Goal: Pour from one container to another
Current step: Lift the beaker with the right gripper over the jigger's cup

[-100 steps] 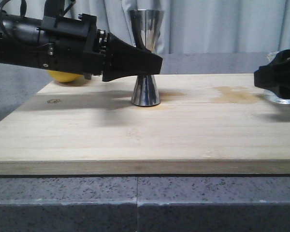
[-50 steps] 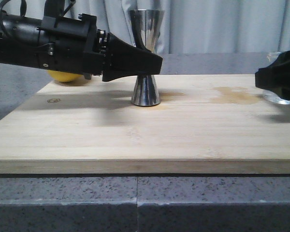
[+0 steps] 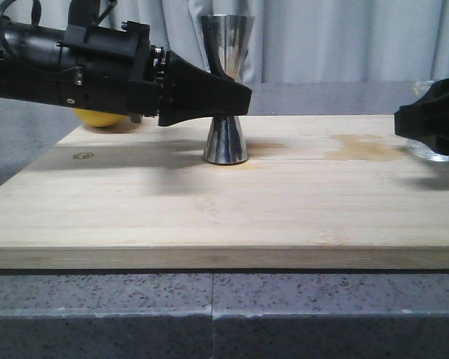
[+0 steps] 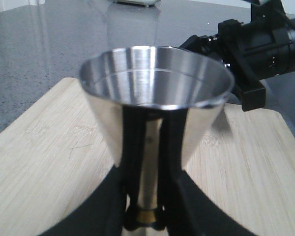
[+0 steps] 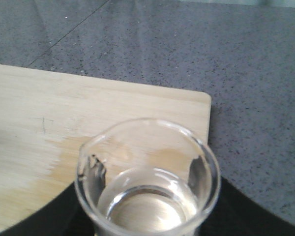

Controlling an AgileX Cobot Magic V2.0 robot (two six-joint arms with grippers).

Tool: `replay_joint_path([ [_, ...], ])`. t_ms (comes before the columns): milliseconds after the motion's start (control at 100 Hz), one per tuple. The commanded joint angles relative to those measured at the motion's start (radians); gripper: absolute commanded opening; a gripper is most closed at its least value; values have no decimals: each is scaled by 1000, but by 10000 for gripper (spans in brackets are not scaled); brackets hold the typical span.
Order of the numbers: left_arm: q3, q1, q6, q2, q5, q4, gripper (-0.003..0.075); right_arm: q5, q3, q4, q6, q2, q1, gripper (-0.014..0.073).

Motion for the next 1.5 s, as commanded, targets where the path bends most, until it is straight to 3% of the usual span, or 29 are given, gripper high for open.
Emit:
replay_joint_path([
  [0,-28,-8,-2,-40,106,-78,102,-43,-35,-22,1,-18,-3,320],
  [650,-28,-8,-2,-40,106,-78,102,96,-193,-108,1,-18,-3,320],
  [1020,-28,-16,-2,-40,89,-78,102,381,-398,-262,1,-18,-3,320],
  [1490,-135,-67,-114,-40,6,-41,102,591,-587,-398,1,-18,72,320],
])
